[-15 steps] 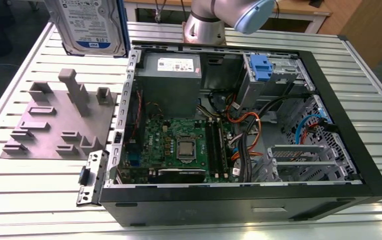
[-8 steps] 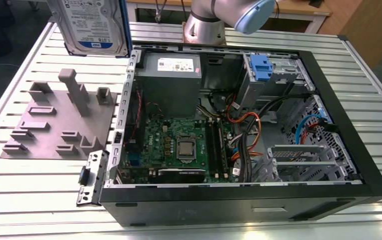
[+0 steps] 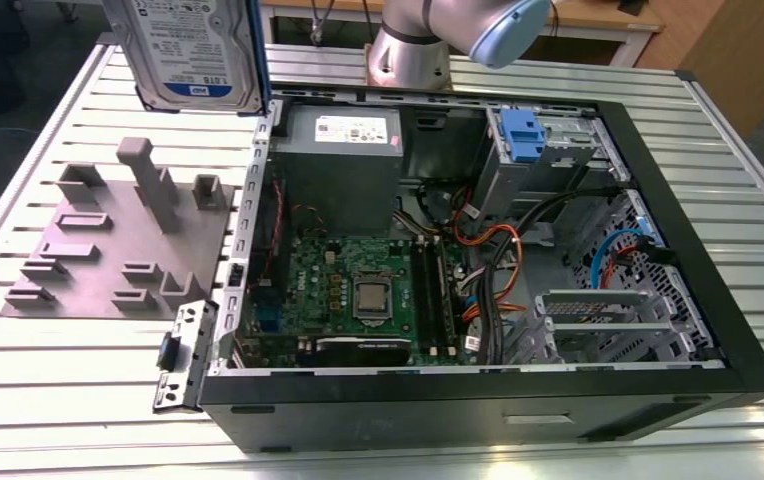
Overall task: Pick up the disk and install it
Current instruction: 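Pick up the disk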
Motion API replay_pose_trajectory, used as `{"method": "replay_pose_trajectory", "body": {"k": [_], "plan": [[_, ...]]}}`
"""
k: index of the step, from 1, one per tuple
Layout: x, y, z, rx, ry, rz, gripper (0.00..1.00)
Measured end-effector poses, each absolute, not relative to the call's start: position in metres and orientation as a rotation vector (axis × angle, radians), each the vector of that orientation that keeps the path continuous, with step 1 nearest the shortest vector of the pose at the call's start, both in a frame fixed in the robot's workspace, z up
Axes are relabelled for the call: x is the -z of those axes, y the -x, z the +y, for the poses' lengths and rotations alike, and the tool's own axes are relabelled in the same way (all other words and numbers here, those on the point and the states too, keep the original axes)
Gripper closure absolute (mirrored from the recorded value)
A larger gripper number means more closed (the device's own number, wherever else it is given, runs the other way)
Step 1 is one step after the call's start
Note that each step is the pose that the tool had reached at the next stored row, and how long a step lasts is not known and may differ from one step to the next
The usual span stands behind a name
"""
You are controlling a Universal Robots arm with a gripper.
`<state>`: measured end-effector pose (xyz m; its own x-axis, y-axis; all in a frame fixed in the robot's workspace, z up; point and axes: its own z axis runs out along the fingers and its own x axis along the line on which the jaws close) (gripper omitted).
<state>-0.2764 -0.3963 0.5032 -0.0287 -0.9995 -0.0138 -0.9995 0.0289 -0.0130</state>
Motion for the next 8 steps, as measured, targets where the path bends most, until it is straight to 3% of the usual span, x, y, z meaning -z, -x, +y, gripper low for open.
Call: {"method": "replay_pose_trajectory", "body": {"k": [8], "plan": [[-0.5032,0.2707,-0.3963,0.000,2.176,2.240,0.64]]}}
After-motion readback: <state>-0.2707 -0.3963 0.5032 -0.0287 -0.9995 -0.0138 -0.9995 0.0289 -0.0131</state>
